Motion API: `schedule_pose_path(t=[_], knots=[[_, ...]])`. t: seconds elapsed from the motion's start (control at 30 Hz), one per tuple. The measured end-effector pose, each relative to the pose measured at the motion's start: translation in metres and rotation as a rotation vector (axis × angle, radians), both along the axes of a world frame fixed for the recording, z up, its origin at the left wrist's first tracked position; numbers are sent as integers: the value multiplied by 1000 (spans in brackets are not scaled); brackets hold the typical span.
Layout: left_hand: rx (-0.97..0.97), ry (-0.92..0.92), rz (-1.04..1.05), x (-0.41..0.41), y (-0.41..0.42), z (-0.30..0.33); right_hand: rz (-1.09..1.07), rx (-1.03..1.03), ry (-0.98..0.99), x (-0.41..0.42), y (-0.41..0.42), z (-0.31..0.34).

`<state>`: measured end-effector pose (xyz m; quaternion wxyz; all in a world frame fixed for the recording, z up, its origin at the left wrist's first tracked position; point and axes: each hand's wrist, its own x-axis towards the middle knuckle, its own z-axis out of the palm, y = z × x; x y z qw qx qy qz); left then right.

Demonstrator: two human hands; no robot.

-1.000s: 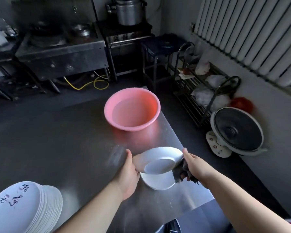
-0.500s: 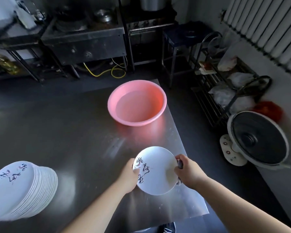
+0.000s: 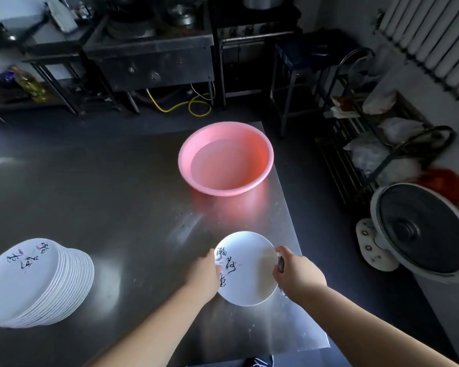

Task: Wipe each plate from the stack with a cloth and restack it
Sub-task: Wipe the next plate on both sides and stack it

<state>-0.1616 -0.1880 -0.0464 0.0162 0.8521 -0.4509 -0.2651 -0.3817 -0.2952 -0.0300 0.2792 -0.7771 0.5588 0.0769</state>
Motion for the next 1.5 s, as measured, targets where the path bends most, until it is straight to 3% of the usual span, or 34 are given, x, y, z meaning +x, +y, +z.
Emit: schedule_pose_path(t=[0.37, 0.6, 0.9, 1.13, 1.37, 1.5], knots=[[-50, 87, -49, 18, 5, 7, 49, -180, 201, 10, 0, 25], [-176, 39, 26, 92, 46, 42, 141, -235, 34, 96, 29, 57], [-319, -98, 288, 236, 182, 93, 366, -155, -189, 272, 108, 66], [-314, -200, 541, 318, 271, 85, 466, -86, -212, 369, 171, 62], [-140, -303, 547, 353, 297, 77, 464, -50, -205, 415, 209, 53], [-158, -256, 557, 362, 301, 70, 443, -41, -208, 421, 218, 53]])
